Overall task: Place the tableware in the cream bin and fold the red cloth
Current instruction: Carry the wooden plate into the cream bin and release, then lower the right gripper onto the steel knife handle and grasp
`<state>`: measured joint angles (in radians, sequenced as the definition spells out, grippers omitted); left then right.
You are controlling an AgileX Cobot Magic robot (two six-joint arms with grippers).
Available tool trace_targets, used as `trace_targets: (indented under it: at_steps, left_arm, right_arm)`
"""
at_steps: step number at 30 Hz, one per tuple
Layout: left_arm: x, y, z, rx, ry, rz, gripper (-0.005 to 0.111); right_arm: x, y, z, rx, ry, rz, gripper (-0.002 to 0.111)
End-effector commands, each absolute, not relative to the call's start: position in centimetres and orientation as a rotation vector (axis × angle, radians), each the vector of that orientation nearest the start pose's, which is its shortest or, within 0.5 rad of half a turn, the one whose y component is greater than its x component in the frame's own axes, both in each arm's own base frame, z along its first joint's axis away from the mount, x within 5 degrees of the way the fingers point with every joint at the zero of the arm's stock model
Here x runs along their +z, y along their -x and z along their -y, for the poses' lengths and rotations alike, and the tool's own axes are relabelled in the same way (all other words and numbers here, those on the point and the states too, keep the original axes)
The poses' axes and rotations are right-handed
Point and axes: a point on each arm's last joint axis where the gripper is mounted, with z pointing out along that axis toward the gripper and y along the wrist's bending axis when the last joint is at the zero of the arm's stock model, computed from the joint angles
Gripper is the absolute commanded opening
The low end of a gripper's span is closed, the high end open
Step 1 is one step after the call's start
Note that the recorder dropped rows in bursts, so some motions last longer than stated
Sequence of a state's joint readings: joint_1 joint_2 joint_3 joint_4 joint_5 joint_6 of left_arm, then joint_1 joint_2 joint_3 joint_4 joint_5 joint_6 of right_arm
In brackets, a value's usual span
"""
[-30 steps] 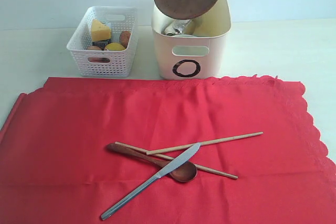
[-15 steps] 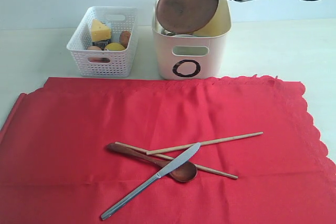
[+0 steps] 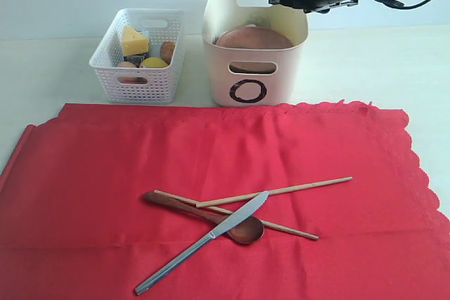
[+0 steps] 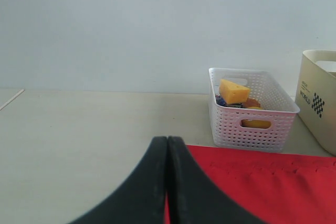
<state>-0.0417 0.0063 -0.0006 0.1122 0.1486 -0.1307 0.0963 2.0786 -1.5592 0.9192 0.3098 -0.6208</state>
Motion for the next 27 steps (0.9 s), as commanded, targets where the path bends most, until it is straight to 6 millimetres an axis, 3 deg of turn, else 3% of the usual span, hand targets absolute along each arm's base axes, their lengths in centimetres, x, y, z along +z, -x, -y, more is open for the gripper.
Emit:
trace_targets:
  at_steps: [1,6,11,14,20,27]
  left_arm:
    - [20.0,-5.6,0.1,-0.036,-0.001,-1.627,0.001]
    - [20.0,-5.6,0.1,-0.036,-0.001,-1.627,0.001]
    - [20.0,-5.6,0.1,-0.034,-0.003,-1.627,0.001]
    - [20.0,-5.6,0.1,-0.035,-0.001,-1.627,0.001]
    - [20.0,-5.6,0.1,-0.035,-0.001,-1.627,0.001]
    - [20.0,-5.6,0.1,-0.034,-0.003,-1.627,0.001]
  right_arm:
    - [21.8,-47.0,-7.2,0.55,-0.042,-2.256,0.05]
    - [25.7,-46.3,-7.4,0.547,0.064,-2.199,0.05]
    - [30.9,-44.0,-7.4,0.503,0.219,-2.145,0.05]
    - [32.7,-42.4,-7.3,0.455,0.332,-2.158,0.049]
    - [34.4,-39.9,-7.7,0.46,0.548,-2.192,0.048]
    - [33.3,-36.8,-11.3,0.561,1.093,-2.206,0.048]
